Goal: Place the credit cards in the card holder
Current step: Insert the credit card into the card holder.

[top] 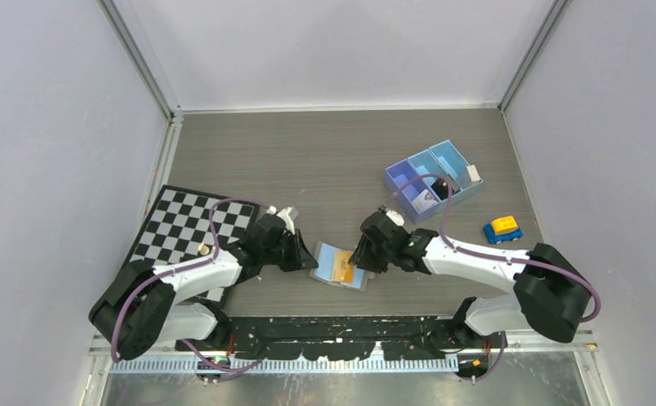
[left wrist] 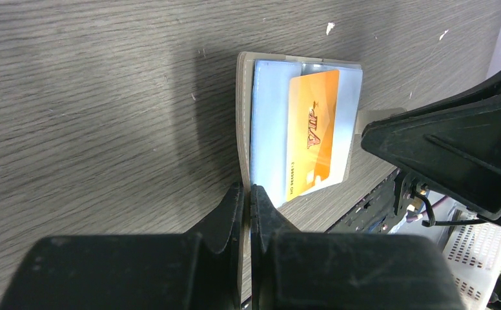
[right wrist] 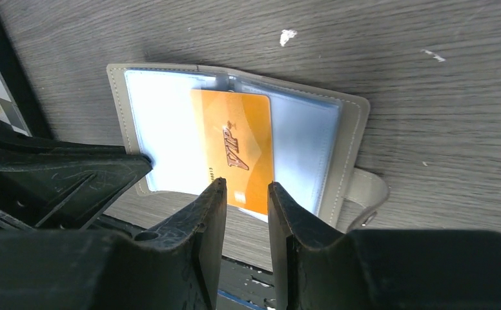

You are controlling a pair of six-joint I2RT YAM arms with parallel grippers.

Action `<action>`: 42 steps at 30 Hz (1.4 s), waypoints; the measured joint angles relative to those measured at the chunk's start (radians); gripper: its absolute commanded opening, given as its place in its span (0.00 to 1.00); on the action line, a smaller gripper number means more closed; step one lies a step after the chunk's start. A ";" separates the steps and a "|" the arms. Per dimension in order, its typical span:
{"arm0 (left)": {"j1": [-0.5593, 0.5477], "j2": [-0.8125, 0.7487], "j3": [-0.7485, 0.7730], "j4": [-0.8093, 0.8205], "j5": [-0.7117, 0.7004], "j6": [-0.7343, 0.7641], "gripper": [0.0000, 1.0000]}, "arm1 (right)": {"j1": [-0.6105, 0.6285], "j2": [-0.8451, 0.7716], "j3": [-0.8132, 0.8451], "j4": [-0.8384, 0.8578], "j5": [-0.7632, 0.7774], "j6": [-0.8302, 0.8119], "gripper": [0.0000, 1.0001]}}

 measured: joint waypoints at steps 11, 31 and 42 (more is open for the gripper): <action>0.000 -0.002 0.000 -0.002 0.000 0.000 0.00 | 0.016 0.059 -0.004 0.056 -0.028 0.043 0.35; 0.000 -0.002 0.000 -0.002 0.009 0.000 0.00 | 0.050 0.076 -0.012 0.017 0.009 0.071 0.33; 0.000 -0.002 0.000 -0.001 0.018 0.004 0.00 | 0.052 0.131 -0.007 0.077 -0.014 0.078 0.33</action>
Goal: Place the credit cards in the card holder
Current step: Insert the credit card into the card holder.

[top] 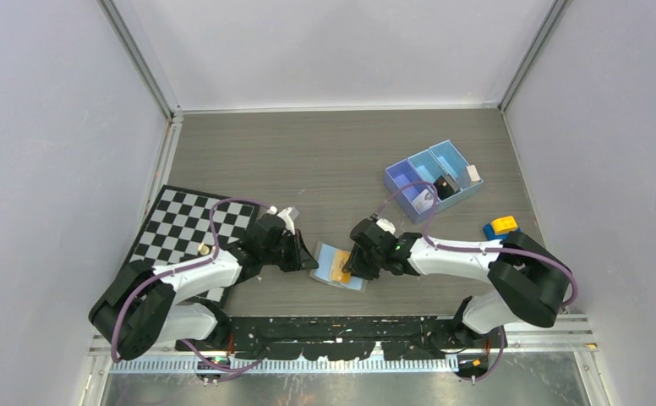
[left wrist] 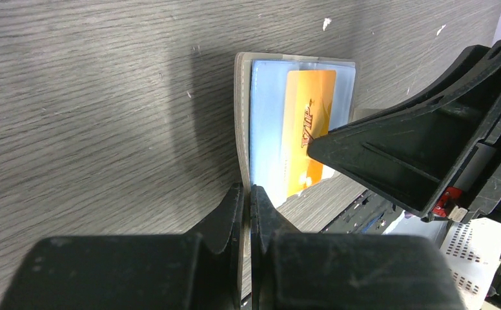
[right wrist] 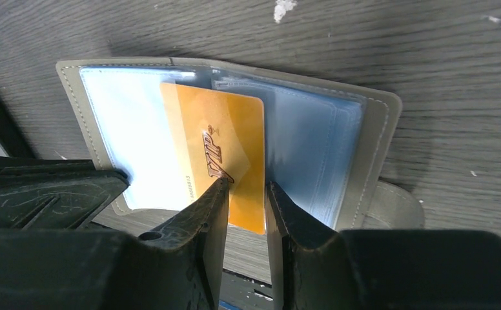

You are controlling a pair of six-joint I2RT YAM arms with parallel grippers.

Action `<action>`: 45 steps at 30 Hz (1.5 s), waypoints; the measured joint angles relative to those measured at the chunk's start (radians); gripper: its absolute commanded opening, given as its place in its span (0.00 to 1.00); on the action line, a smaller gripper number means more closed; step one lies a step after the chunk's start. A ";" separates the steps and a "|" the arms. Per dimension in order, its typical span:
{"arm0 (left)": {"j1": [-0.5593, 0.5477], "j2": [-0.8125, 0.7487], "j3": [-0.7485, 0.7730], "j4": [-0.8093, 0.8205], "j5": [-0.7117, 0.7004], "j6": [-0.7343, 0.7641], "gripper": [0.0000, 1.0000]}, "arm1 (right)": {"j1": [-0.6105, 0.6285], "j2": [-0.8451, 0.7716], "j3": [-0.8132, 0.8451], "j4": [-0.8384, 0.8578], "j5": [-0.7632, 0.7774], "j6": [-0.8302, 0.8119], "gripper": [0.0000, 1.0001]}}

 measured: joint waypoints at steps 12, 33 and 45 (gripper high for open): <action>0.000 0.000 0.000 0.001 0.006 0.008 0.00 | 0.000 0.057 0.025 0.061 -0.026 0.003 0.31; 0.003 0.048 0.006 -0.022 0.023 0.038 0.25 | 0.000 0.109 0.074 0.062 -0.041 -0.010 0.34; 0.000 0.034 0.069 -0.148 0.003 0.124 0.40 | 0.004 0.081 0.082 -0.008 0.011 -0.031 0.38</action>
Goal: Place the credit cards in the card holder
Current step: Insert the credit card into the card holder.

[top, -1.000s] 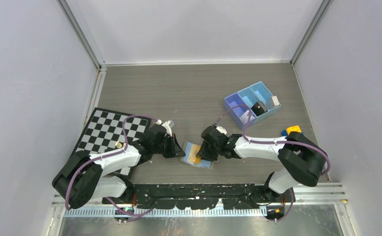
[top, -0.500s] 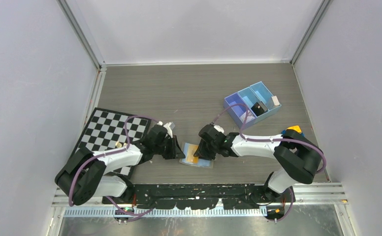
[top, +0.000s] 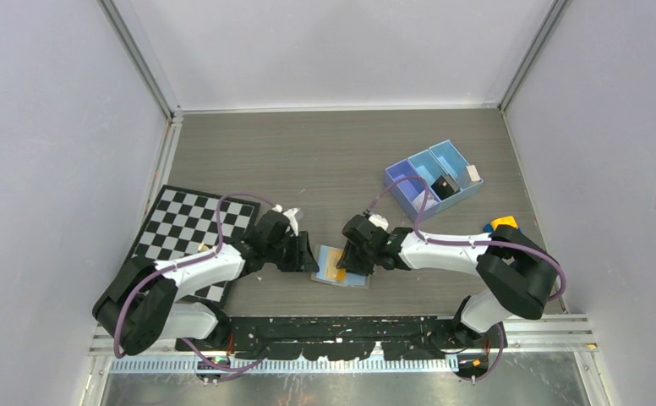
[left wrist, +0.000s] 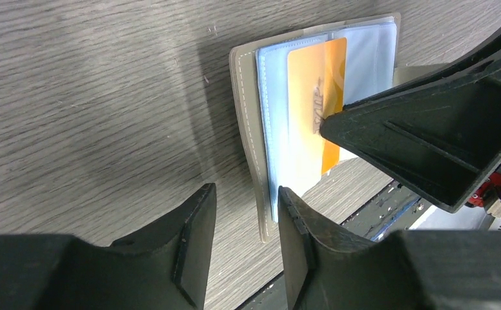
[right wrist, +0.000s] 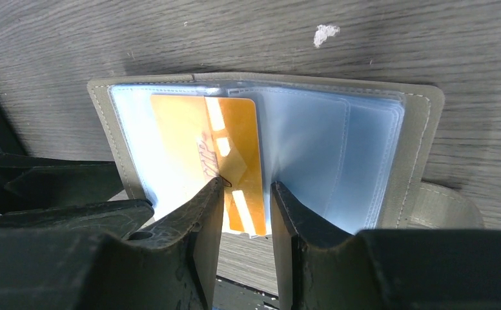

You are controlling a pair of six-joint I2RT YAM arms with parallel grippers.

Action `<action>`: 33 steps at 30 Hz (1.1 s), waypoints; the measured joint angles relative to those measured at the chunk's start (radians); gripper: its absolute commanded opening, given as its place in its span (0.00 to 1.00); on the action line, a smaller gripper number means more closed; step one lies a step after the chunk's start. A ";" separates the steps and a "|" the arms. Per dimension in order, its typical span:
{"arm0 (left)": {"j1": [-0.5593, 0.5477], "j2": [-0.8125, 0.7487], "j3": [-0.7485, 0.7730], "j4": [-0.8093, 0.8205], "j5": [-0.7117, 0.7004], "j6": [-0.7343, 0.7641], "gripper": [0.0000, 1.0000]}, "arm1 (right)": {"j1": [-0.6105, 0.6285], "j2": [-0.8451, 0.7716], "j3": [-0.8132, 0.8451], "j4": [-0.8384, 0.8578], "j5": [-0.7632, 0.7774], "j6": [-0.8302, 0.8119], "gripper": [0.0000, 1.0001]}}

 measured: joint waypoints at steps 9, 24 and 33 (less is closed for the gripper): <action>0.000 0.005 0.003 0.002 0.003 0.003 0.15 | 0.000 -0.007 0.000 -0.011 0.013 -0.005 0.35; 0.000 0.050 0.003 0.063 0.038 -0.007 0.00 | 0.000 -0.005 0.000 0.014 0.008 -0.027 0.29; 0.000 0.055 0.003 0.077 0.047 -0.009 0.00 | 0.010 0.027 0.032 0.017 0.002 -0.044 0.31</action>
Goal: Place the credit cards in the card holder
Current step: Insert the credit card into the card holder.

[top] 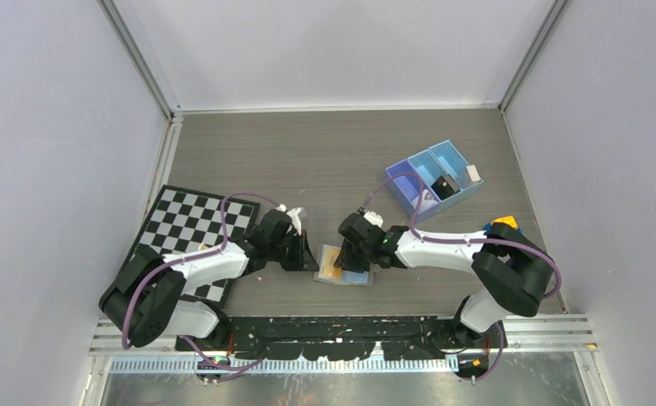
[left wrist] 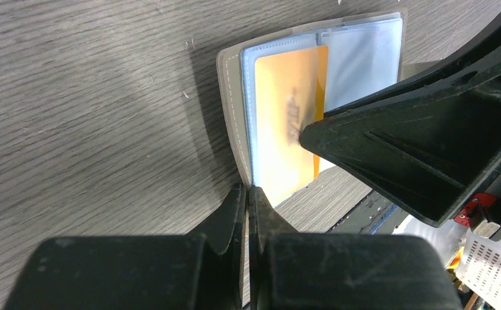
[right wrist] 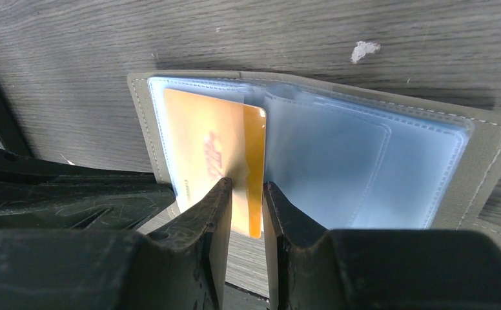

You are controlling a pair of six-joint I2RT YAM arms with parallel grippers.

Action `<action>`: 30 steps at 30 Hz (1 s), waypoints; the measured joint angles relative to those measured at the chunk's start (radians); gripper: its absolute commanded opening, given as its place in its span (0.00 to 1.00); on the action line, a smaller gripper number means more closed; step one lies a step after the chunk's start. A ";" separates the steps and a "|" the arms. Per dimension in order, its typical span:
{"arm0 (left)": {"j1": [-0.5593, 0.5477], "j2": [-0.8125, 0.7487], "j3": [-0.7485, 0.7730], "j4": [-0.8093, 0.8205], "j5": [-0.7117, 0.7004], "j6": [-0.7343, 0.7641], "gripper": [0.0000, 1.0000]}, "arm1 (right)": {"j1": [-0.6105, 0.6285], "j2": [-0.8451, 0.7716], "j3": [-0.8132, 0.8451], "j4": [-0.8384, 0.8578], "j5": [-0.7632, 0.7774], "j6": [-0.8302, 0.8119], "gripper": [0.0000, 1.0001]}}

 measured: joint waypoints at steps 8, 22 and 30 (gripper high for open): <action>0.000 0.003 0.000 0.000 -0.004 -0.014 0.00 | 0.004 -0.031 0.000 -0.033 0.029 -0.014 0.41; 0.000 0.003 0.000 0.000 -0.014 -0.018 0.00 | 0.004 -0.221 -0.002 -0.197 0.100 -0.030 0.41; 0.000 0.003 0.000 0.000 -0.014 -0.018 0.00 | 0.002 -0.194 -0.008 -0.127 0.084 -0.030 0.34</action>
